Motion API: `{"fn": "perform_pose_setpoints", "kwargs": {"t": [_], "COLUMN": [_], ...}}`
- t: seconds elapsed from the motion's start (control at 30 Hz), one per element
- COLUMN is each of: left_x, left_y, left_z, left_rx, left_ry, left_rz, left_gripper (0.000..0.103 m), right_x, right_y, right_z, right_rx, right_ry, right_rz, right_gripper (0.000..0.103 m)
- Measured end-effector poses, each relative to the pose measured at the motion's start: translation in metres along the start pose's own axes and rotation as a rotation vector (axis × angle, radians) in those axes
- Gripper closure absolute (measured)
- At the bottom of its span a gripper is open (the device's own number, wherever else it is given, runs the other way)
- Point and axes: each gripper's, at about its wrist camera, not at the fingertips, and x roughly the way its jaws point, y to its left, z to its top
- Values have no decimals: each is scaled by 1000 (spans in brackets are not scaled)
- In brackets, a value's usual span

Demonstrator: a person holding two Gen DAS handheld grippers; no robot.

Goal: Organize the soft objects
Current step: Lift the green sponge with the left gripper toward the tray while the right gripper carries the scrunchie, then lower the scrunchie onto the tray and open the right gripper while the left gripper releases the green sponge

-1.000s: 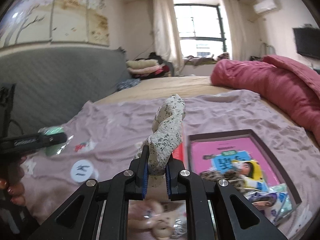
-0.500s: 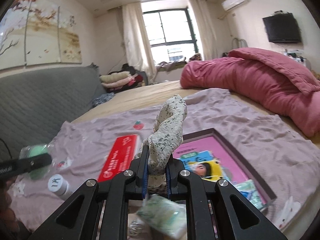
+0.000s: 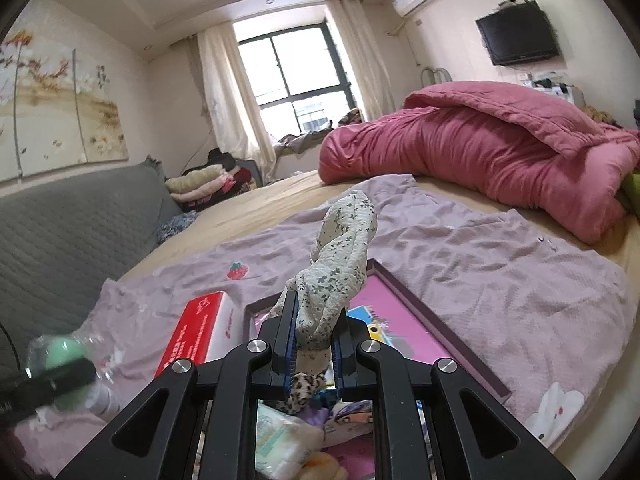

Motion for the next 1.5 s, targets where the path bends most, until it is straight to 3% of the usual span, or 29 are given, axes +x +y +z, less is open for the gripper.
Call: {"fn": "perform_pose_setpoints", "kwargs": {"t": [0.5,0.8,0.97,1.33,1.43,1.5], "left_x": [58,91,106,128,134,137], "left_y": [-54,-63,-58,-71,-73,-73], "left_z": [-10,-4,5,5,4,3], "left_rx": [87,117,93,119,127,126], "left_ry": [102,139,152,193,205,215], "left_rz": [-55,-39,-35,-54,-52,-54], "left_gripper": [63,63,63,63,63,63], "right_x": [3,15,30,52,50,49], "right_y": [-39,-44,-44,-53,-57,-60], "right_z": [-3,-10,-20,-35,-35,-36], "right_rx": [161,186,191,181,195,206], "right_ry": [19,81,163,312,313,316], "right_rz": [25,64,63,-94,-124,-142], "right_gripper": [89,88,87,85,74,73]}}
